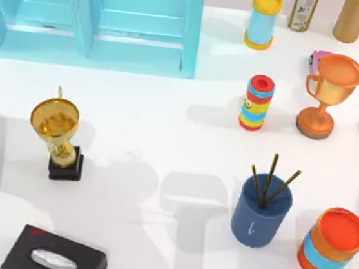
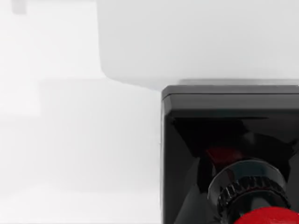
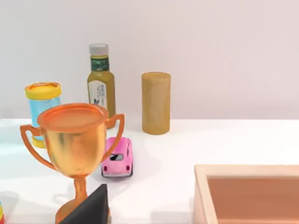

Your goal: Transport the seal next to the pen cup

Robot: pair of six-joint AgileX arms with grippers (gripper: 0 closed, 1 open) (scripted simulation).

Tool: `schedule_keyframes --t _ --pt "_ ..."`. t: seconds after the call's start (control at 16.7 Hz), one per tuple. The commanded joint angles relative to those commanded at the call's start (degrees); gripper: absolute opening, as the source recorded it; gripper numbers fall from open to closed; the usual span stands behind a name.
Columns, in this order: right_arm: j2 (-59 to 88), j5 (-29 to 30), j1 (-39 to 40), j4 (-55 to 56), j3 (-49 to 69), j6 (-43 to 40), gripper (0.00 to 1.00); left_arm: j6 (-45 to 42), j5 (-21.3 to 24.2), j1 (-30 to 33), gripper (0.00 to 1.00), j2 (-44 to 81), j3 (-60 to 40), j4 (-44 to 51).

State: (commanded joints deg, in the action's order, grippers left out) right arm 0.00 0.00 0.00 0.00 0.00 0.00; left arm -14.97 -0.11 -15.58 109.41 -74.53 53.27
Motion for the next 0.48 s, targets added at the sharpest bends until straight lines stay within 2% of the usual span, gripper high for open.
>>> schedule_keyframes --t 0.24,0.48 --pt "0.0 0.0 0.0 0.0 0.0 0.0 1.0 7.5 -0.5 1.6 0.0 -1.0 -8.0 4.2" --pt "0.0 0.0 0.0 0.0 0.0 0.0 1.0 15.8 -0.4 11.3 0.0 -3.0 -15.7 16.7"
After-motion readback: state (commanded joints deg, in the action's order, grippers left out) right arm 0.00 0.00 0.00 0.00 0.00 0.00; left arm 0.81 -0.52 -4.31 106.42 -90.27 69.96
